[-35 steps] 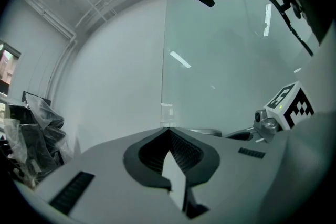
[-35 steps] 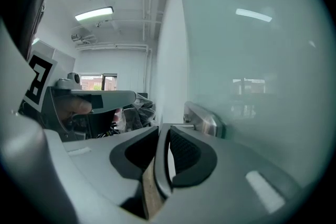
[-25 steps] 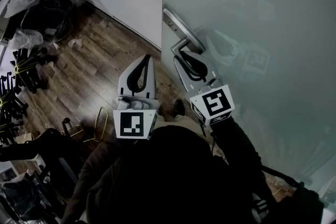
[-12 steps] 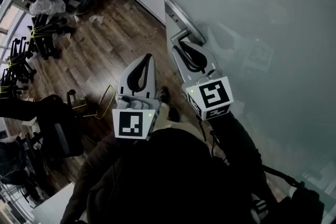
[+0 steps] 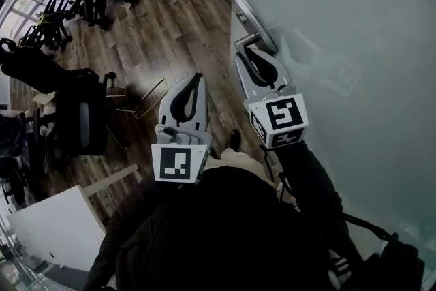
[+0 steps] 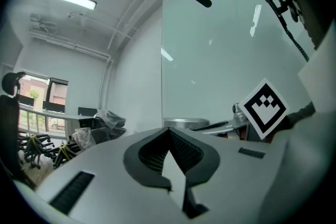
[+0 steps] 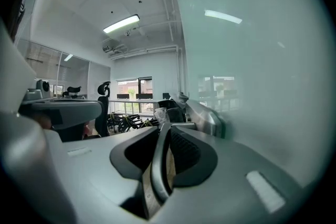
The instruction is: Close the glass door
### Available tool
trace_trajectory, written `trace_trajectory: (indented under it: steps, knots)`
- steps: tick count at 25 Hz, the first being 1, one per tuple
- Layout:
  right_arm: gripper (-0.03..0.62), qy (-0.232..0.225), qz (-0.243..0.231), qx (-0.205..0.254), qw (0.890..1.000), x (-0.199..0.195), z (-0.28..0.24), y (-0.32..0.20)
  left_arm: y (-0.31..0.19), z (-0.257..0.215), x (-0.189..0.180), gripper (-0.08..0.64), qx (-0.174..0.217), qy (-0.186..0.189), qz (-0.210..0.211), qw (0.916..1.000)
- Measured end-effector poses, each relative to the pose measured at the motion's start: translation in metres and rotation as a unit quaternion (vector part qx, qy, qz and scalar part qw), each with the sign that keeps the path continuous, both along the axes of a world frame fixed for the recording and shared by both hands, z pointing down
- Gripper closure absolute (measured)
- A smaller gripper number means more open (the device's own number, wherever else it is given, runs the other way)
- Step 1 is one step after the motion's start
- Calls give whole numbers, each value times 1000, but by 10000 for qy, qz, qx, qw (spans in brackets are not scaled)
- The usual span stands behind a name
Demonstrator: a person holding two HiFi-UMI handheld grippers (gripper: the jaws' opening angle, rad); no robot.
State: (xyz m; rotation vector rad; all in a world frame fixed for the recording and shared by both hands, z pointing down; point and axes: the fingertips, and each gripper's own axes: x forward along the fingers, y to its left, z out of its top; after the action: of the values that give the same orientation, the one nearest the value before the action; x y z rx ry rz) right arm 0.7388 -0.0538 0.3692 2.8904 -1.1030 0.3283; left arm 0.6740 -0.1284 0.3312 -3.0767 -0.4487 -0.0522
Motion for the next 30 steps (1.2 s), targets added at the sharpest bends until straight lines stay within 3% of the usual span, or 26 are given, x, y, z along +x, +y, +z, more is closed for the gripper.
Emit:
trace_trajectory:
  steps: [7, 18, 30]
  knots:
    - [523, 38, -515, 24, 9987, -55, 3, -60, -64, 8, -65, 563, -131, 89, -746, 9971]
    - [523, 71, -1233, -27, 9923, -145, -9, -132, -126, -8, -173, 563, -41, 89, -1262, 9920]
    - [523, 3, -1226, 77, 9924, -152, -11, -137, -151, 2, -232, 563, -71, 28, -1396, 9902]
